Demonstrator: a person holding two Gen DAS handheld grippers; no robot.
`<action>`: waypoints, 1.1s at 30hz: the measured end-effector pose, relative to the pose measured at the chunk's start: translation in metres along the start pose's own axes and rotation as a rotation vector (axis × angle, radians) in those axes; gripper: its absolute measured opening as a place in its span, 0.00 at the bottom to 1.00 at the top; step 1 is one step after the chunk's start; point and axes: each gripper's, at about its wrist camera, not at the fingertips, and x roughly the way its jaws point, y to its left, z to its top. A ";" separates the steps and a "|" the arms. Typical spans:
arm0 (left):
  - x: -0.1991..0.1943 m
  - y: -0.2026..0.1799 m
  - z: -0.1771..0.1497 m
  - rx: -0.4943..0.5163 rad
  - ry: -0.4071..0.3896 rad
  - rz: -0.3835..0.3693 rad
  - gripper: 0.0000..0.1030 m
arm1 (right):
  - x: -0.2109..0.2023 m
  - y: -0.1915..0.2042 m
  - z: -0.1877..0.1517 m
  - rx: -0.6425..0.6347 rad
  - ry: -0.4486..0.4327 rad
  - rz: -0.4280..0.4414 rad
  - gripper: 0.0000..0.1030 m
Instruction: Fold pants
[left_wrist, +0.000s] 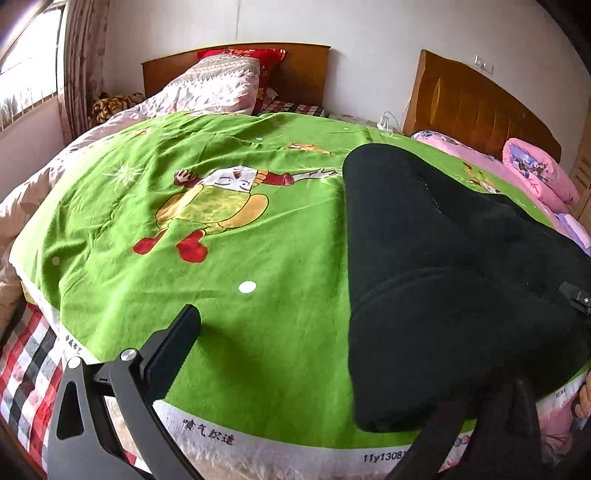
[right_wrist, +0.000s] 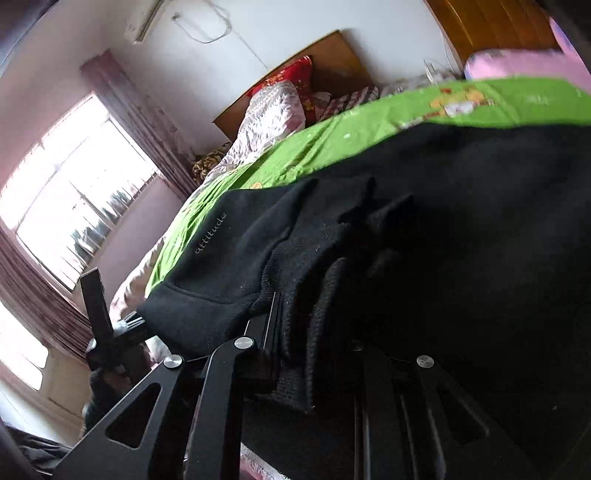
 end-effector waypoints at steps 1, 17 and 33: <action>-0.003 -0.001 -0.001 0.003 -0.004 0.006 0.99 | -0.011 0.002 -0.002 -0.013 -0.017 -0.004 0.18; -0.037 -0.013 -0.018 0.288 -0.019 -0.033 0.98 | -0.065 -0.027 -0.003 0.040 -0.122 -0.087 0.65; -0.030 -0.066 -0.010 0.324 -0.079 -0.206 0.98 | -0.018 -0.035 -0.008 0.165 0.022 -0.007 0.46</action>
